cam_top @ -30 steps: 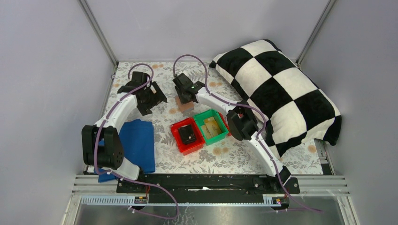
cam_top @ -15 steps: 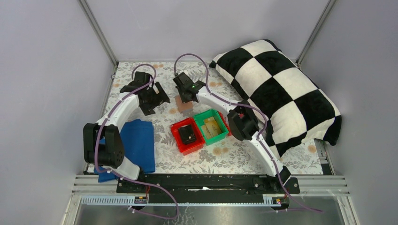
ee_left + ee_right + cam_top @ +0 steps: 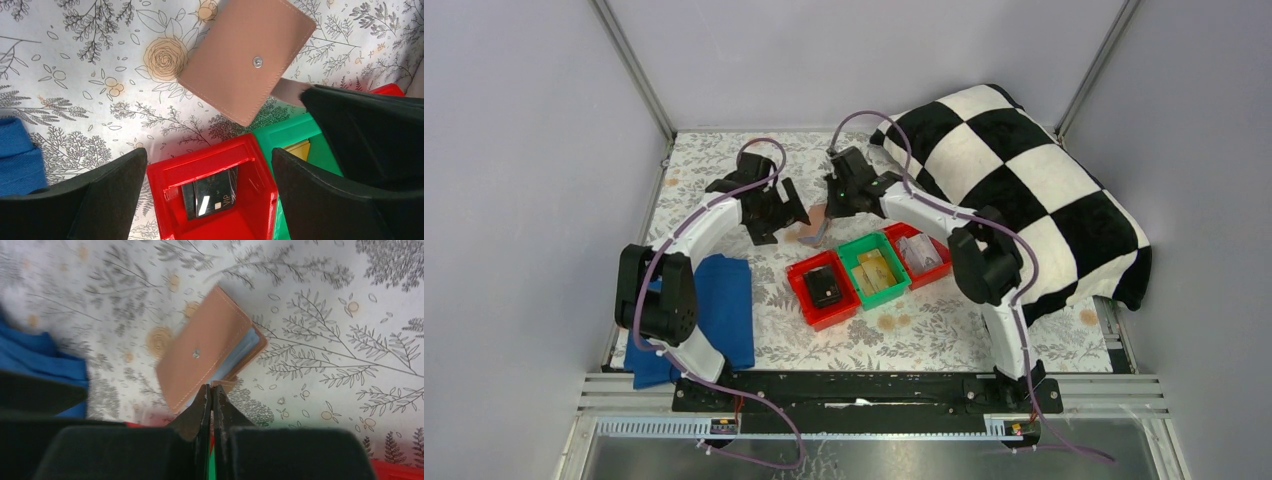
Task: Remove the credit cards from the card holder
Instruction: Open the card holder at the center of the board.
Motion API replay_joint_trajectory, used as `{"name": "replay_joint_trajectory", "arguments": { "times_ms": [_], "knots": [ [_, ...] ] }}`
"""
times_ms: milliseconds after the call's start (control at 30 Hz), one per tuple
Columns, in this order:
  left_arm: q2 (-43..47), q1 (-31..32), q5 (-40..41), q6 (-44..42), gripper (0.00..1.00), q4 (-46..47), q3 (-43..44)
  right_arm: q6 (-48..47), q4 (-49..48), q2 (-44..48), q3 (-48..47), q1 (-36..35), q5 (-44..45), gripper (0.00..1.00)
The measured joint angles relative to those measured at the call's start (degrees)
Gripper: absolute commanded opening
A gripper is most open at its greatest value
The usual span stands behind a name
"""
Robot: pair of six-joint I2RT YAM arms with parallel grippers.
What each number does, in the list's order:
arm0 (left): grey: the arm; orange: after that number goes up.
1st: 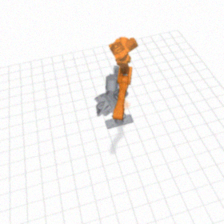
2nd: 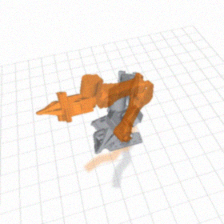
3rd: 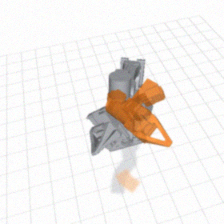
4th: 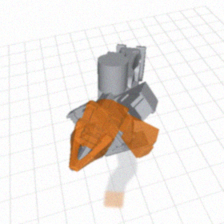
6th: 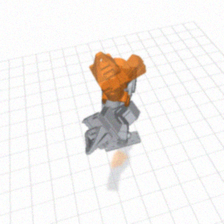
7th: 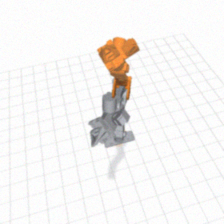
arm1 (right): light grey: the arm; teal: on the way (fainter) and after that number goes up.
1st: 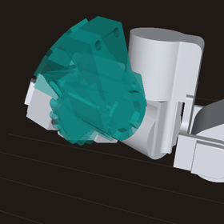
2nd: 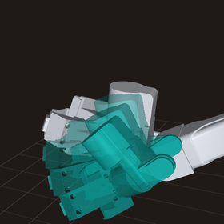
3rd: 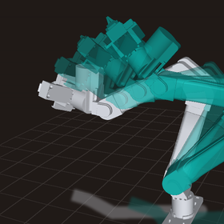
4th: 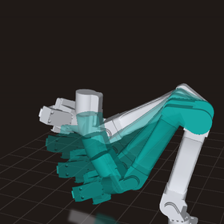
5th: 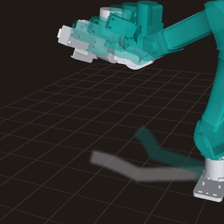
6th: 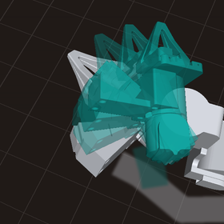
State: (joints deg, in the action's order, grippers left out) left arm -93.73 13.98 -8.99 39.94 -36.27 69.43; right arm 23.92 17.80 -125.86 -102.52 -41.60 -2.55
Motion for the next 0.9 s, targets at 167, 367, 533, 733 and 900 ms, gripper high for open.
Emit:
{"name": "replay_joint_trajectory", "arguments": {
  "times_ms": [167, 367, 533, 733, 900],
  "knots": [
    [-0.7, 0.0, 0.0, -1.4, 0.99, 0.0, 1.1, 1.9, -5.5, 4.3, 1.7, 1.0, -4.1, 0.00],
    [-1.3, 0.0, 0.5, -3.6, 0.99, -0.6, 3.2, 3.8, -7.8, 5.0, -1.4, 0.7, -8.4, 0.00],
    [-1.3, -0.7, 0.7, -4.6, 0.99, -0.9, 3.9, 4.7, -7.9, 4.2, -4.8, 0.7, -10.0, 0.00],
    [-1.3, -2.0, 0.5, -4.6, 0.99, -1.1, 3.9, 4.3, -7.8, 4.0, -3.0, 1.5, -10.5, 0.00],
    [-1.3, -2.7, -0.3, -4.3, 0.99, -0.4, 3.6, 2.5, -6.3, 3.9, 0.4, 5.4, -11.7, 0.00]
  ]
}}
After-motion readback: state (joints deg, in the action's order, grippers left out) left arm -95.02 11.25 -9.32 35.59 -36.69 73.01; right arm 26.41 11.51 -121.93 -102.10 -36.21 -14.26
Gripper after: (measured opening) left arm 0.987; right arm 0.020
